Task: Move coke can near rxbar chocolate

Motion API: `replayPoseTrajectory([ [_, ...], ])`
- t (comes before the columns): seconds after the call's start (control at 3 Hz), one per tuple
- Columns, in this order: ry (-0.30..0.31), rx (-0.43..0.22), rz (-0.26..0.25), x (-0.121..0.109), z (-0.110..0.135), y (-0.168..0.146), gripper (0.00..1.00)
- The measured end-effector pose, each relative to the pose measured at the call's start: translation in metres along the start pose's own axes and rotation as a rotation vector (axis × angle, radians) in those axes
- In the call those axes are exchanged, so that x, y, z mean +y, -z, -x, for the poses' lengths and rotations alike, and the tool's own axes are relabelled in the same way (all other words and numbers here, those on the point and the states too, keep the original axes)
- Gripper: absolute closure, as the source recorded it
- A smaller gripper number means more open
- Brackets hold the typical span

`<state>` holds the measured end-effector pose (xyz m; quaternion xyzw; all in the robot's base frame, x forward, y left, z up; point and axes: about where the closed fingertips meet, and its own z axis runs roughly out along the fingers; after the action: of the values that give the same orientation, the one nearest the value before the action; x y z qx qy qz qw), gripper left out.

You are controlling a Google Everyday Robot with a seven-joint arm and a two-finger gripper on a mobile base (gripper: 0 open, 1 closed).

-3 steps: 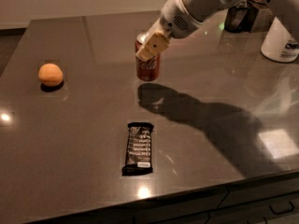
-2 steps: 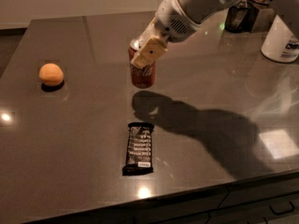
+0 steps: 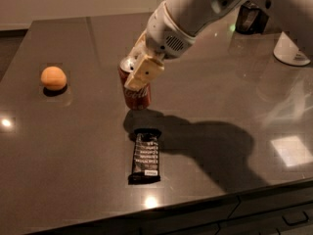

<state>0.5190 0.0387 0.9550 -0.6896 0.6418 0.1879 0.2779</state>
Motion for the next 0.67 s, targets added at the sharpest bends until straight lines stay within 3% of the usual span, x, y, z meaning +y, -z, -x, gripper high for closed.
replayPoseTrajectory([
  [0.33,0.038,0.009,0.031,0.01,0.0,-0.012,1.0],
  [0.67,0.054,0.01,0.056,0.014,-0.003,-0.022,0.85],
])
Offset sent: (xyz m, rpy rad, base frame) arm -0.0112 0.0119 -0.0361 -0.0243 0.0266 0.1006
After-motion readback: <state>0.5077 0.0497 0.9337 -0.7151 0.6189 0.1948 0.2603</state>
